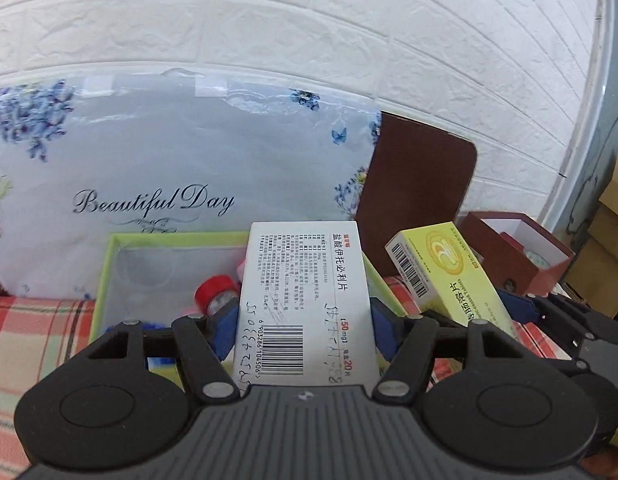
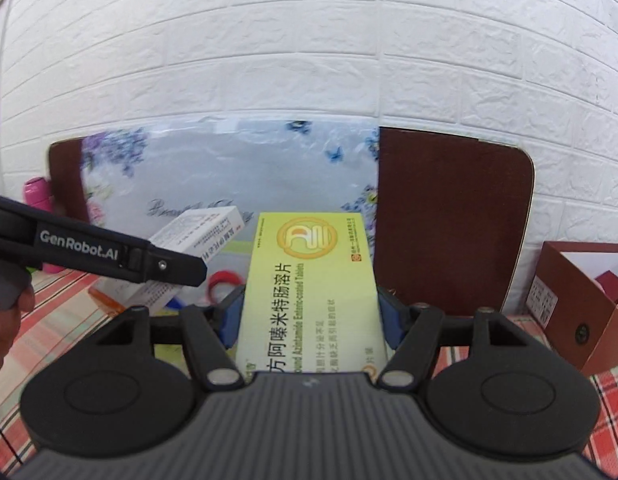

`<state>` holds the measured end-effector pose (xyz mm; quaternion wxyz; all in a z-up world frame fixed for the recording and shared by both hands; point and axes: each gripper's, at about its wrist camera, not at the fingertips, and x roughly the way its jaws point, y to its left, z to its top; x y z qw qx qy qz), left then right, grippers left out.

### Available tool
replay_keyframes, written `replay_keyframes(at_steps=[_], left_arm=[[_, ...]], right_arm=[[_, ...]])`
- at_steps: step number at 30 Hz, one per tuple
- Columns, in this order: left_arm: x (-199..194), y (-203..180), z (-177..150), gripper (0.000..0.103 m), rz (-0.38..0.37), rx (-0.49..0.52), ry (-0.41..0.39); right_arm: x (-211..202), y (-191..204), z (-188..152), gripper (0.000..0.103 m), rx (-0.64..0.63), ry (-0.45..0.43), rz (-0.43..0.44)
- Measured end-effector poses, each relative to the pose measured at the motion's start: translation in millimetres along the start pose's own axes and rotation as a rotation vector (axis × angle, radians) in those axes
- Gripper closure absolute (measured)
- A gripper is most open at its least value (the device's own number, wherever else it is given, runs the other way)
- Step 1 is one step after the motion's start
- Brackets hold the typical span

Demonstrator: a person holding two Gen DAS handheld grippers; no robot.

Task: Organize objects
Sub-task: 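Carry both medicine boxes into the lime-green box and release them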

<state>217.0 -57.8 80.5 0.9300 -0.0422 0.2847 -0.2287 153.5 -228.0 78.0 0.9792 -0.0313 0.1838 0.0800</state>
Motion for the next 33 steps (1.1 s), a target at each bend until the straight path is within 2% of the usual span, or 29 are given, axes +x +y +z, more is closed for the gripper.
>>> replay_keyframes(at_steps=[4,7,11,12,13,14,15,20,21,23,25,27,30,32,33], left_arm=[[46,10,13,0.035,-0.003,-0.054,0.059],[76,17,14,0.035,0.035,-0.065,0.101],[99,32,12,0.034,0.103,-0.095,0.12],[103,36,11,0.033,0.125,-0.109,0.114],[105,39,11,0.024,0.148,-0.113,0.109],[107,41,10,0.021,0.163,-0.112,0.116],[107,44,9,0.021,0.169,-0.108,0.127],[93,51,5,0.021,0.166,-0.115,0.115],[89,49,6,0.021,0.163,-0.116,0.108],[81,47,8,0.021,0.159,-0.11,0.093],[76,45,10,0.021,0.168,-0.108,0.075],[71,44,11,0.021,0.178,-0.114,0.06],[67,39,10,0.021,0.182,-0.087,0.091],[57,38,9,0.021,0.188,-0.083,0.081],[51,36,8,0.021,0.189,-0.086,0.07]], right_arm=[[46,-5,3,0.038,-0.011,0.019,-0.069],[76,-5,1,0.038,-0.011,0.05,-0.086],[109,2,-9,0.038,-0.008,0.087,-0.049],[117,5,-12,0.037,-0.005,0.099,-0.023],[123,7,-15,0.035,-0.016,0.105,0.005],[127,11,-17,0.031,-0.038,0.129,0.026],[128,14,-19,0.021,-0.06,0.145,0.029],[96,21,-22,0.017,-0.129,0.049,-0.031],[89,20,-22,0.018,-0.125,0.032,-0.038],[83,19,-18,0.028,-0.116,0.034,-0.03],[86,17,-15,0.052,-0.114,0.07,-0.008],[92,16,-15,0.053,-0.108,0.098,-0.008],[97,15,-18,0.053,-0.119,0.142,-0.005],[81,11,-17,0.042,-0.089,0.095,0.01],[70,9,-15,0.023,-0.074,0.064,0.013]])
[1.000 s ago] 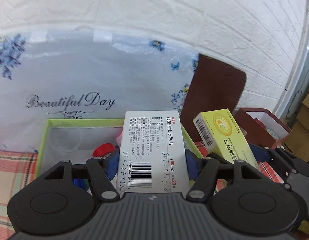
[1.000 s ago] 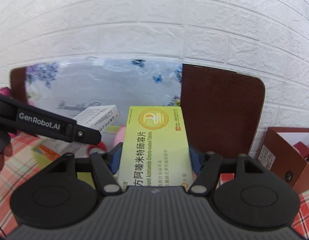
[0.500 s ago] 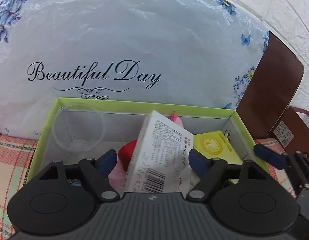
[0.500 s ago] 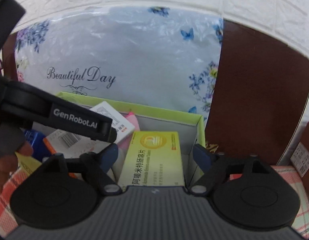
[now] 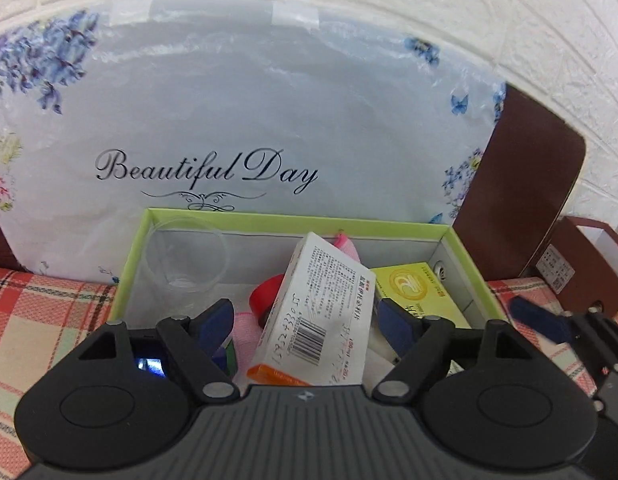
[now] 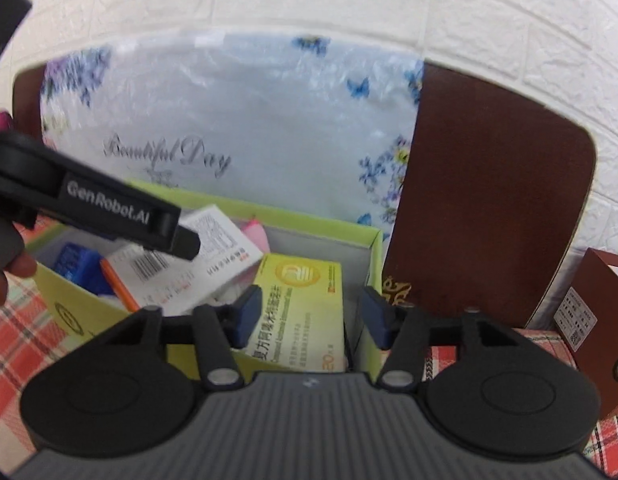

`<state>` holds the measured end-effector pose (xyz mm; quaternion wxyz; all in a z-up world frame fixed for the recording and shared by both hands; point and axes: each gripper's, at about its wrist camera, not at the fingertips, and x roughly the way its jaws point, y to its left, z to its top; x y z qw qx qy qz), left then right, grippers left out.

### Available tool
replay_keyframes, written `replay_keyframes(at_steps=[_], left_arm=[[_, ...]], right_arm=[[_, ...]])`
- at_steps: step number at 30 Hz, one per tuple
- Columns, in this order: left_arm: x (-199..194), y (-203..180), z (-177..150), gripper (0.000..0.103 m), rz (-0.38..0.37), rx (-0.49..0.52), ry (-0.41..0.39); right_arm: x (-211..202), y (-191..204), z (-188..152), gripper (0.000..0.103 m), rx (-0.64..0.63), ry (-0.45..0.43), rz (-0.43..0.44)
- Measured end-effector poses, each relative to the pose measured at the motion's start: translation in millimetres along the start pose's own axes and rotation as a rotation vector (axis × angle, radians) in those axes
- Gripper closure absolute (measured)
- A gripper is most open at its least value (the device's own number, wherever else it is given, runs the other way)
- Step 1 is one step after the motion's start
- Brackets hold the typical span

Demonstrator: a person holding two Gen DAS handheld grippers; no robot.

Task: Organize objects
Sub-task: 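Move both tools back over the tube and steel wool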

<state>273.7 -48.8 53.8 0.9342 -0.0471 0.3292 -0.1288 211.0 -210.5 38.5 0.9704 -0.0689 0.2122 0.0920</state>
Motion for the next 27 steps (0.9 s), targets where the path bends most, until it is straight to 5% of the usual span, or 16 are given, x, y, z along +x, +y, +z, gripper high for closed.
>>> replay_keyframes(at_steps=[1,3,13,21,27], left_arm=[[-8,0,-1,0.021,0.004,-0.005,-0.008],[-26,-2,-6,0.02,0.014,-0.01,-0.025],[-119,-8,-77,0.004,-0.025,0.017,-0.094],[-137,3,-132,0.004,-0.048,-0.063,-0.011],[-133,10,-155,0.004,0.028,-0.069,0.034]], right_arm=[[-12,-2,1,0.006,0.012,-0.038,-0.007],[-38,-2,1,0.0,0.017,-0.099,-0.026],[-122,-5,-43,0.0,0.139,-0.066,0.02],[-153,-7,-101,0.0,0.247,0.06,0.019],[-162,-3,-127,0.0,0.265,0.125,0.013]])
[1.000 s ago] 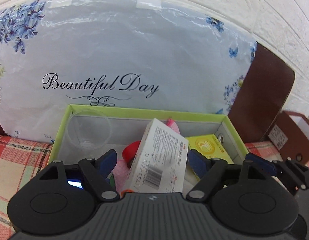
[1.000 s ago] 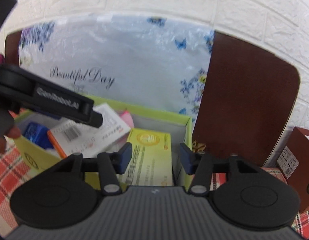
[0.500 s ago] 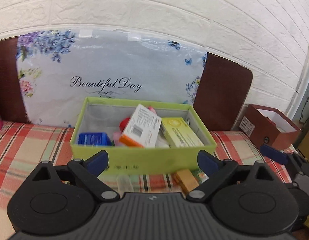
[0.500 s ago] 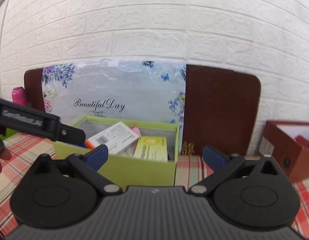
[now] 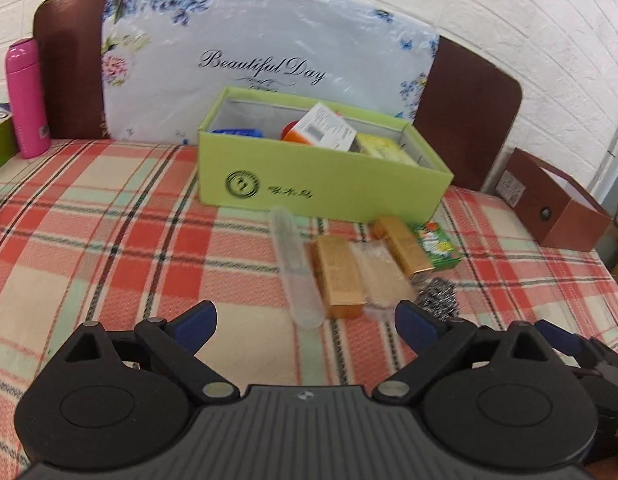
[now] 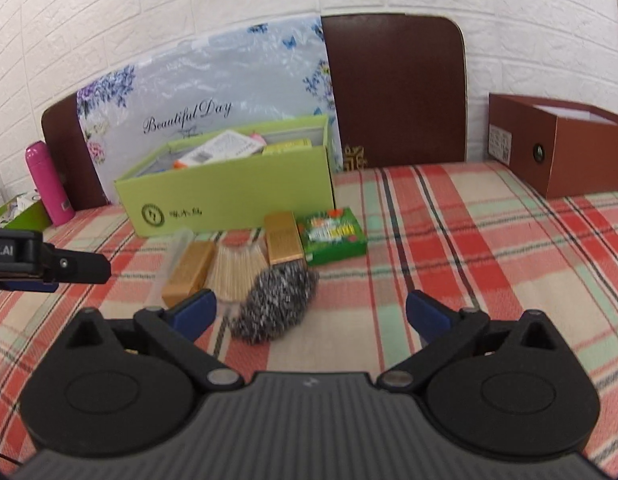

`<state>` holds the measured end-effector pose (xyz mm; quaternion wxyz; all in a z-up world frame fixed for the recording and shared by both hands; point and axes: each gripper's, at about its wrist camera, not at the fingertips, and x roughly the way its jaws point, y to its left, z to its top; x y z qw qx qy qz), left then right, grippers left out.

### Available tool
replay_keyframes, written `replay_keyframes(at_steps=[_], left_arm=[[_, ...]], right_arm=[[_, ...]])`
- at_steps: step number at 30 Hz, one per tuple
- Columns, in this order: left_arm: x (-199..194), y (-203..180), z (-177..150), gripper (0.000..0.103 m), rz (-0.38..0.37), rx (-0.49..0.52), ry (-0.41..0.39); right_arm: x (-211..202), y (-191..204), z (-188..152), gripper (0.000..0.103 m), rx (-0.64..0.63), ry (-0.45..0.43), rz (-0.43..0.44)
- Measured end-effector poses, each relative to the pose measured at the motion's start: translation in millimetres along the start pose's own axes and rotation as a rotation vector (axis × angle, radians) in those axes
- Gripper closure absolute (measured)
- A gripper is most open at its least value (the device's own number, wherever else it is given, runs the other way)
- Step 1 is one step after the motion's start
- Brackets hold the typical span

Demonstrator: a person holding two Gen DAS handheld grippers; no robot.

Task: Organize objects
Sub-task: 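Move both tools back over the tube and steel wool, then grasp the clear plastic tube with the left tool while the right tool grasps the steel wool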

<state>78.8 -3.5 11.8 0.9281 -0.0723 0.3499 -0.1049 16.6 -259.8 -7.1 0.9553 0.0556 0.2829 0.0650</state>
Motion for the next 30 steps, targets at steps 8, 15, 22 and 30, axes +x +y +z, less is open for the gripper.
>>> replay_keyframes(at_steps=[8,15,22,30], left_arm=[[6,12,-11,0.004,0.043,-0.042,0.04],[10,17,-14,0.004,0.09,-0.053,0.073],[8,22,-14,0.004,0.105,-0.065,0.078],[11,26,-15,0.004,0.073,-0.087,0.082]], right_arm=[[12,7,-18,0.0,-0.003,0.075,0.014],[27,18,-7,0.0,-0.04,0.046,0.016],[54,29,5,0.014,-0.061,0.05,0.036],[59,26,0,0.063,-0.073,0.083,0.065]])
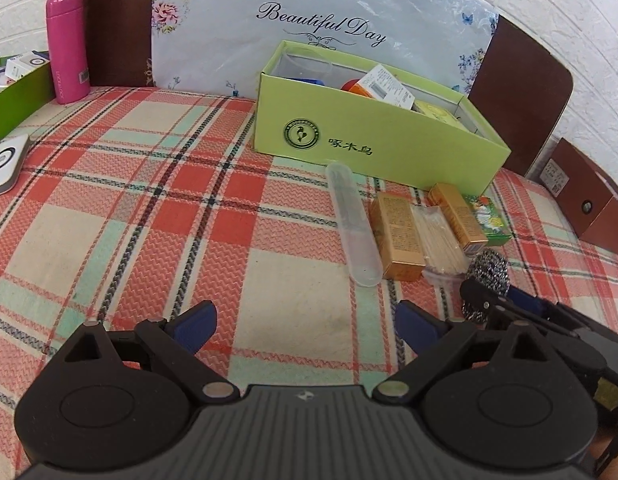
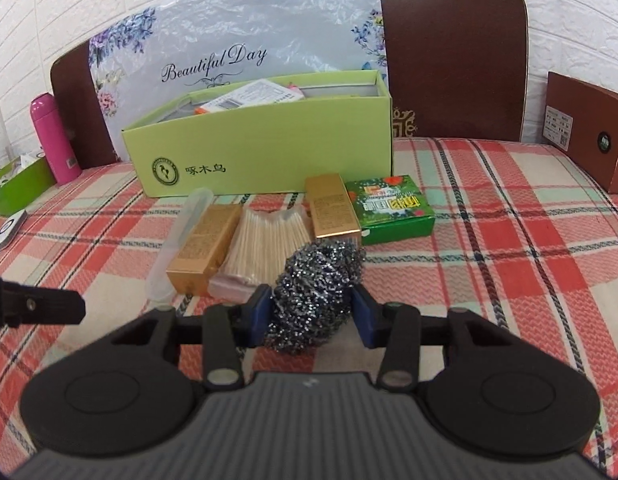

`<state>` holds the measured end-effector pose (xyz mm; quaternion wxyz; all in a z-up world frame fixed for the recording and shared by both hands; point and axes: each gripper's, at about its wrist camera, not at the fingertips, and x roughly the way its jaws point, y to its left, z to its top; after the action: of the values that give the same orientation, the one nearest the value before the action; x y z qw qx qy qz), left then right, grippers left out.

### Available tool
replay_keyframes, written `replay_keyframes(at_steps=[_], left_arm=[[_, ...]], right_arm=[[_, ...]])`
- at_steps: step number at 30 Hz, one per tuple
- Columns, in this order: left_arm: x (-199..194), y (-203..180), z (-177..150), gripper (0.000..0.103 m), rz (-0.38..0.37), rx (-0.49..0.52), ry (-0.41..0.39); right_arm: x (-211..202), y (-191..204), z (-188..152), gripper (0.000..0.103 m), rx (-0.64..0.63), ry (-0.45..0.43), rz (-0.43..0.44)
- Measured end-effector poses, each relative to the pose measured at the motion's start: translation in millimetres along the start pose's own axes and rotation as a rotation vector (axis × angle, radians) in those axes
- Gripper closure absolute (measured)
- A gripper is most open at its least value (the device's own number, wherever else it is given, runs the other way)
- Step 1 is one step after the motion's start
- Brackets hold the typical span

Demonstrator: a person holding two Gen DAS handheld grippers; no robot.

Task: Organize objects
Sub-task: 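Grasp the clear plastic tube with the left tool while the right tool grasps the steel wool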

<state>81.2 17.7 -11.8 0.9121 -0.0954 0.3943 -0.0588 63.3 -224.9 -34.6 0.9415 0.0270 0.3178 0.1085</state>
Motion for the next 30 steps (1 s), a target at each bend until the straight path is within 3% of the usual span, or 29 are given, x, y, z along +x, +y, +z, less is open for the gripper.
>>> replay_keyframes(at_steps=[4,8,12,15,20,23,27,30], left_arm=[[2,-10,9,0.004,-0.056,0.007,-0.045],[18,-9,28,0.009,-0.051,-0.052,-0.083],[52,-1,42,0.019,-0.06,-0.116,-0.032],[72,-2,45,0.022,-0.124,-0.145,0.031],[85,-20,47,0.022,-0.107,-0.054,-0.006],[86,-12,49,0.03,-0.127,-0.085,-0.017],[80,5,46,0.031,-0.147,-0.151,-0.025],[81,2,47,0.034,-0.126,-0.116,-0.028]], right_arm=[[-19,-7,-6,0.063,0.0,-0.013,-0.002],[-35,-15,-16,0.063,0.028,-0.004,0.005],[-42,-23,-21,0.063,0.058,0.001,0.001],[-44,-24,-21,0.063,0.063,0.001,0.0],[-43,-21,-22,0.063,0.057,0.008,0.01],[-44,-21,-23,0.063,0.057,0.013,0.012],[-41,-21,-24,0.062,0.061,0.021,0.009],[-40,-19,-23,0.062,0.057,0.02,0.008]])
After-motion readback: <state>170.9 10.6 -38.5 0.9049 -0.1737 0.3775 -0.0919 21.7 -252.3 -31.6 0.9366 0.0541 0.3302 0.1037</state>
